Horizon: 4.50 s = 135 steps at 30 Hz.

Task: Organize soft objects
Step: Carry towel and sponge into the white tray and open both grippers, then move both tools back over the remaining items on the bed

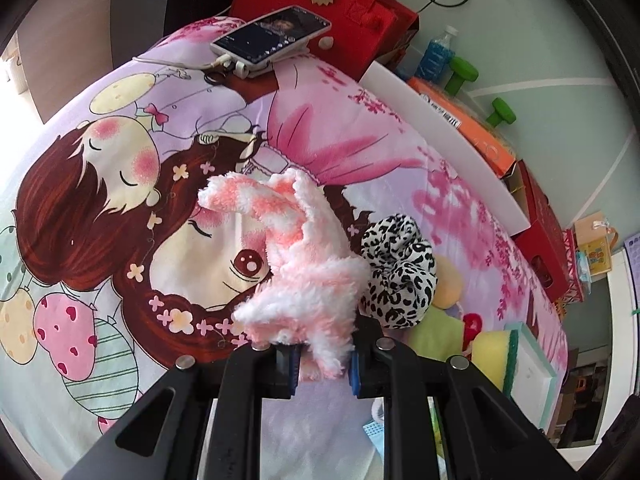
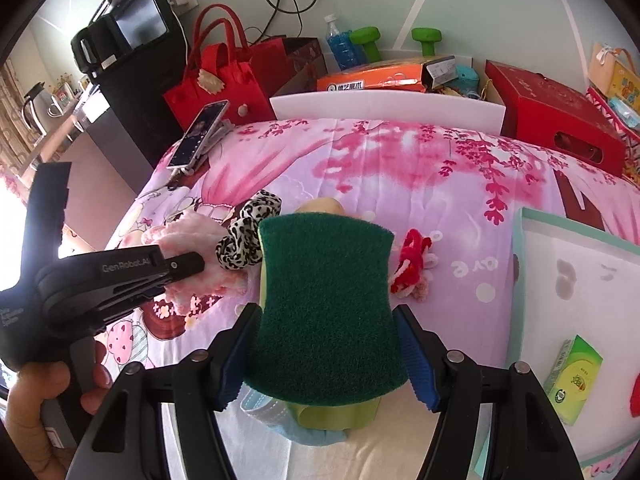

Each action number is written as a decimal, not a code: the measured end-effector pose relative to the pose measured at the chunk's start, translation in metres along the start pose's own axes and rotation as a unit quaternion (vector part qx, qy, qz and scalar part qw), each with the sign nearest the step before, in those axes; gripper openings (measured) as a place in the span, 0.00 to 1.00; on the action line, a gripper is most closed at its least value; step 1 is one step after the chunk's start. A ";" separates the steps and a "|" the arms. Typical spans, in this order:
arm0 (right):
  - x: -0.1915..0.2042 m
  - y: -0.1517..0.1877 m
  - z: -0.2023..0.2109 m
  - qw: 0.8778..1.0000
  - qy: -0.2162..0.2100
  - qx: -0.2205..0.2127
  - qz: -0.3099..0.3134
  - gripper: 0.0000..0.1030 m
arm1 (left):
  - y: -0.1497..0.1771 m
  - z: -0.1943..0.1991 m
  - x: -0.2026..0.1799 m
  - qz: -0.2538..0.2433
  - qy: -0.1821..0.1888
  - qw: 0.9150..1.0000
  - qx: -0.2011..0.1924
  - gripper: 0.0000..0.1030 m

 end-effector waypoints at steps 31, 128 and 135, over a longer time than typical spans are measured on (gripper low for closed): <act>-0.086 -0.010 0.049 0.994 0.051 -0.047 -0.082 0.67 | 0.014 0.090 -0.125 -0.133 0.087 0.982 -0.100 0.18; -0.268 -0.001 0.132 0.946 0.234 -0.133 -0.182 1.00 | 0.031 0.052 -0.168 -0.225 -0.047 0.960 -0.158 0.95; -0.231 -0.017 0.120 0.957 0.204 -0.148 -0.142 1.00 | 0.017 0.056 -0.123 -0.174 -0.087 0.971 -0.138 0.95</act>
Point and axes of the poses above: each gripper's, at about its wrist camera, not at the fingertips, and z roughly against the way its jaws point, x to its left, y to its underside, the point moved 10 cm from there along -z, roughly the way its jaws point, and after that the axes turned 1 degree about -y, right-handed, at the moved point
